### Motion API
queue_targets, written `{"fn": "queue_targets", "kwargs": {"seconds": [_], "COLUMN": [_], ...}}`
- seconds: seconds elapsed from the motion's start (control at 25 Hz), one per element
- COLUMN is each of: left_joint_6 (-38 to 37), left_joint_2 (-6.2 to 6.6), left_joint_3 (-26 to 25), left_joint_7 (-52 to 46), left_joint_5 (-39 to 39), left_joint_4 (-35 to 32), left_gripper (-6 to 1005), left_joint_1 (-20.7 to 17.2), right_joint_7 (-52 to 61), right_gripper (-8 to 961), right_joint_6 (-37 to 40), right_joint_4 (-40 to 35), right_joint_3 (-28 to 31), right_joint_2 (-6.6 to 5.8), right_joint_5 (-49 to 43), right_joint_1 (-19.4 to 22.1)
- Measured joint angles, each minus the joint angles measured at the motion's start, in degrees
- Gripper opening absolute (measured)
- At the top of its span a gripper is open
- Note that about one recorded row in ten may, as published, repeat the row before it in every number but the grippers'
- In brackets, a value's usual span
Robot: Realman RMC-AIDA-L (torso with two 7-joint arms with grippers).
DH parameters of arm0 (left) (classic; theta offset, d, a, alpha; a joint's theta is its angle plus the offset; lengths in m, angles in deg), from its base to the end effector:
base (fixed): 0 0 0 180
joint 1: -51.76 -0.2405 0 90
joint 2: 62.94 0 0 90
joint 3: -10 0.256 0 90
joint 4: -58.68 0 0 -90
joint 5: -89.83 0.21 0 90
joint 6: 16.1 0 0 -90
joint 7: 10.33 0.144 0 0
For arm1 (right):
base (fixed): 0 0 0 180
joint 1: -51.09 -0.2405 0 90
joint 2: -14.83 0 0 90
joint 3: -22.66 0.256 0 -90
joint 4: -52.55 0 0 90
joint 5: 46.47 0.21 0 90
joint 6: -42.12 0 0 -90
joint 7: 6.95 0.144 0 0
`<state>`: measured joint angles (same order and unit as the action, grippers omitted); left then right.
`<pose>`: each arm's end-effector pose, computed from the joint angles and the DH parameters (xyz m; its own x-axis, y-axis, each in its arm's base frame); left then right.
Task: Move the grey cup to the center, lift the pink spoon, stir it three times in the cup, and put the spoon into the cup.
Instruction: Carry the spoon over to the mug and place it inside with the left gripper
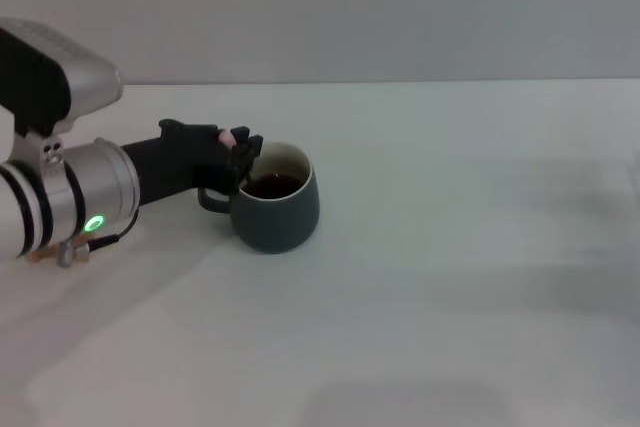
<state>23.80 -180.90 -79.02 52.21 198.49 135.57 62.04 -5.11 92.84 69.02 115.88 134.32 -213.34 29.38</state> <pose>-0.2137 0.3476 -0.0090 0.8196 0.3648 0.4418 0.5667 -0.6294 -0.5317 0.3627 0.3465 0.0187 0.7813 -0.0702 -0.6201 -0.6173 0.0596 -0.7845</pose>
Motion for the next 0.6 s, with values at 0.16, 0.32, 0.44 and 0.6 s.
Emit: {"fn": "queue_targets", "kwargs": {"seconds": [0.16,0.32,0.44,0.6], "left_joint_6": [-0.03,-2.17,-3.73,-4.82], "left_joint_2": [-0.27,-0.34,-0.34,-0.31], "left_joint_3": [1.36,3.21,3.84,4.22], "left_joint_7": [-0.04,0.37,0.65,1.25], "left_joint_5": [-0.55,-1.82,-2.05,-2.63], "left_joint_4": [0.56,-0.48,-1.48,-1.99], "left_gripper": [143,143,143,143], "left_joint_1": [-0.83,-0.08,0.49,0.68], "right_joint_7": [0.0,0.0,0.0,0.0], "right_gripper": [632,632,632,632], "right_joint_6": [0.0,0.0,0.06,0.09], "right_joint_4": [0.05,0.06,0.06,0.11], "right_joint_3": [-0.05,-0.18,-0.23,-0.23], "right_joint_2": [-0.02,-0.04,-0.05,-0.05], "right_joint_5": [0.05,0.08,0.1,0.13], "right_joint_1": [-0.08,0.05,0.21,0.41]}}
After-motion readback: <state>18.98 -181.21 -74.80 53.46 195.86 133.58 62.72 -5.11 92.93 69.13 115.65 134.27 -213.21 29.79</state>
